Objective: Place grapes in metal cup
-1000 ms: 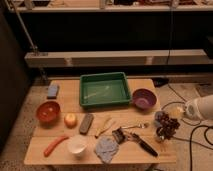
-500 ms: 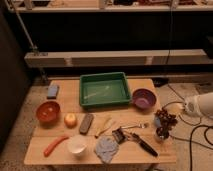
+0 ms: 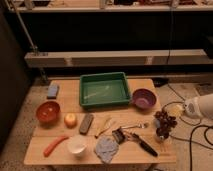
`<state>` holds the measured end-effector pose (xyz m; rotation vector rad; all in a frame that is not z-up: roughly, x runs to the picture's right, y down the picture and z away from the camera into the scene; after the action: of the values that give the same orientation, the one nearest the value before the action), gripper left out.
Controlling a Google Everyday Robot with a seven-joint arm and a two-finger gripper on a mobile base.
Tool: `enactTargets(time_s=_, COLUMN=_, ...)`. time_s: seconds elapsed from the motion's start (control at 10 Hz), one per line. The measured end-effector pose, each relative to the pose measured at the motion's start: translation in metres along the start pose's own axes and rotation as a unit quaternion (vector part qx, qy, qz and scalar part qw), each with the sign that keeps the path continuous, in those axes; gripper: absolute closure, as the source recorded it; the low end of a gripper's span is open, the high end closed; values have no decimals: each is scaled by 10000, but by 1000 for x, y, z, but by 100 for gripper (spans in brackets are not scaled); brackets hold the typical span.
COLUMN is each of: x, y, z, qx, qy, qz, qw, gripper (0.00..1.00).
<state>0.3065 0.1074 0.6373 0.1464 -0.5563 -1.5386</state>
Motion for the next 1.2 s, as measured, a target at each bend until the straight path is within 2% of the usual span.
enactTargets(time_s=0.3, x=-6, y=2, z=4, qx=49, qy=-70, qz=12, qw=10000, gripper=100)
enactTargets(time_s=0.8, x=-10, y=8, z=11, qx=147, qy=-67, qz=-2, qw=9999, gripper=100)
enactTargets(time_s=1.2, x=-16, y=15, z=16, qx=305, qy=-92, qz=82, qw=9995, gripper=100)
